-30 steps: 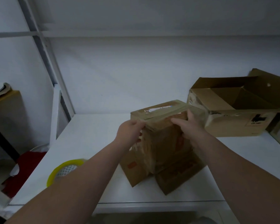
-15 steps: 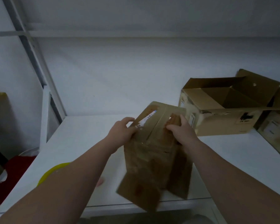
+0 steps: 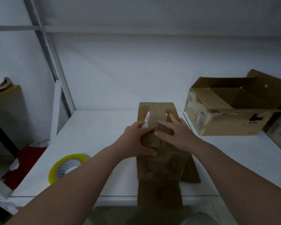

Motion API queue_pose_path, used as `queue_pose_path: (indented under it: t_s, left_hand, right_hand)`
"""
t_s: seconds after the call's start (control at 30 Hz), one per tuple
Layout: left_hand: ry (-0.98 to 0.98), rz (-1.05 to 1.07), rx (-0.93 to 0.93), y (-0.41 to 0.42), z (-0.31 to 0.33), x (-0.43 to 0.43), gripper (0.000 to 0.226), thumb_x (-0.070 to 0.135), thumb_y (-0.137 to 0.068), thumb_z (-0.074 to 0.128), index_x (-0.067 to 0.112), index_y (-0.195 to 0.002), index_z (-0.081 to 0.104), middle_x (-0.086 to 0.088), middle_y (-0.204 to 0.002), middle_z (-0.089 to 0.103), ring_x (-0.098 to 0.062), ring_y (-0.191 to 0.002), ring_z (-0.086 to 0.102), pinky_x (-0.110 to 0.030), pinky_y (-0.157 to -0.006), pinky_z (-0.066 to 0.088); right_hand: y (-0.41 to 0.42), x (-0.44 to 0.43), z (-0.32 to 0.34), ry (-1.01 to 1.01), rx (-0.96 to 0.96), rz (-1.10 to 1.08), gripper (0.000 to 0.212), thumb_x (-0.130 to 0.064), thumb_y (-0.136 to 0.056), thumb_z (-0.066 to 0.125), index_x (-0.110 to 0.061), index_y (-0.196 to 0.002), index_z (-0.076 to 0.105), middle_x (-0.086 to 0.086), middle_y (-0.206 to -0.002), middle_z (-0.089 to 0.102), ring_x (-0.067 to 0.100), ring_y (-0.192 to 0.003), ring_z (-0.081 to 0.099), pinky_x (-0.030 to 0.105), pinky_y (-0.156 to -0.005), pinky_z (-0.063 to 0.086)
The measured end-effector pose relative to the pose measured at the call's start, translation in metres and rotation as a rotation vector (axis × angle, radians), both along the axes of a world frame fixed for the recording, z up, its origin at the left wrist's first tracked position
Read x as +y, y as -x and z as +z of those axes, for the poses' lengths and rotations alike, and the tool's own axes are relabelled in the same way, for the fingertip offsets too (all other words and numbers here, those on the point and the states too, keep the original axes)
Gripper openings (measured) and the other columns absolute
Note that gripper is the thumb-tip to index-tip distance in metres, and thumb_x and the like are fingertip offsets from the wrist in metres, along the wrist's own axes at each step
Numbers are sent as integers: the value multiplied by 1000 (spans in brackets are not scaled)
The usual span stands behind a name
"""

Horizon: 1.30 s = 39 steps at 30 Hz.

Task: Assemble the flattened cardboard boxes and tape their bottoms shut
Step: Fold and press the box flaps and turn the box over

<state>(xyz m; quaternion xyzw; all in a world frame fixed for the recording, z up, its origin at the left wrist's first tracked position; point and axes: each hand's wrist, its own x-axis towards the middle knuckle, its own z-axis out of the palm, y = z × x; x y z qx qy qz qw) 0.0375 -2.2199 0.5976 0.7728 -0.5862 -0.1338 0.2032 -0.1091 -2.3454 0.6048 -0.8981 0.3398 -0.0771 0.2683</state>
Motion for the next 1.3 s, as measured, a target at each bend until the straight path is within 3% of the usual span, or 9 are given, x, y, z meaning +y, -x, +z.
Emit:
queue_pose_path:
  t_s: [0.1, 0.33, 0.57, 0.67, 0.83, 0.97, 1.07, 1.2, 1.3]
  left_hand:
    - [148, 119, -29, -6, -5, -1, 77, 41, -75, 76, 24, -142, 43, -3, -147, 36, -19, -134, 34, -29, -108, 29]
    - [226, 102, 6, -17, -7, 15, 57, 27, -82, 72, 18, -135, 53, -3, -127, 57, -21, -119, 49, -23, -95, 38]
    - [-111, 433, -46, -61, -41, 57, 63, 32, -90, 62, 20, -146, 36, -12, -141, 40, -24, -130, 41, -31, -105, 33]
    - [-364, 498, -96, -74, -59, 81, 72, 41, -86, 64, 24, -148, 32, -15, -136, 36, -31, -126, 43, -31, -104, 34]
    - [-473, 494, -100, -79, -79, 111, 85, 62, -81, 60, 23, -149, 28, -16, -145, 28, -28, -132, 39, -34, -109, 32]
    - [-523, 517, -162, -84, -88, 116, 63, 37, -95, 49, 23, -151, 24, -13, -146, 35, -27, -138, 30, -40, -109, 36]
    - [-454, 546, -95, -84, -87, 114, 52, 20, -96, 47, 27, -146, 34, -7, -142, 45, -23, -129, 45, -36, -103, 42]
    - [-155, 654, -46, -90, -74, 114, 42, 9, -88, 51, 26, -126, 57, -5, -121, 58, -24, -109, 57, -29, -84, 44]
    - [174, 732, 292, -84, -49, 109, 23, 9, -87, 59, 28, -99, 64, -3, -95, 56, -25, -84, 54, -29, -73, 42]
  right_hand:
    - [0, 6, 1, 65, 110, 133, 100, -81, -59, 54, -46, -147, 20, -5, -160, -11, 25, -145, -17, 58, -115, 7]
    - [-2, 9, -8, 427, 286, 204, 80, -54, -91, 51, -40, -150, -1, -2, -160, -9, 26, -147, -10, 51, -116, 15]
    - [-16, 22, -10, 654, 257, 115, 73, -41, -97, 46, -28, -152, 1, -1, -159, 8, 28, -147, 0, 50, -116, 9]
    - [-24, 32, -15, 723, 183, 106, 71, -26, -94, 52, -25, -152, 11, 3, -158, 16, 31, -146, 6, 52, -116, 8]
    - [-44, 52, -21, 906, -97, 188, 58, -7, -70, 74, -15, -125, 59, 7, -126, 61, 34, -120, 51, 53, -103, 35]
    - [-58, 73, -27, 926, -204, 278, 49, -5, -67, 75, -12, -114, 68, 3, -111, 68, 29, -106, 58, 47, -101, 41]
    - [-62, 84, -33, 884, -254, 300, 46, -3, -61, 77, -12, -106, 71, 0, -99, 70, 27, -100, 60, 40, -91, 48]
    - [-64, 99, -31, 688, -231, 305, 42, -3, -73, 71, -13, -114, 69, 0, -110, 70, 25, -111, 58, 37, -85, 54]
    - [-69, 107, -29, 326, -150, 254, 39, -21, -94, 51, -23, -133, 55, 4, -126, 59, 19, -121, 48, 33, -93, 45]
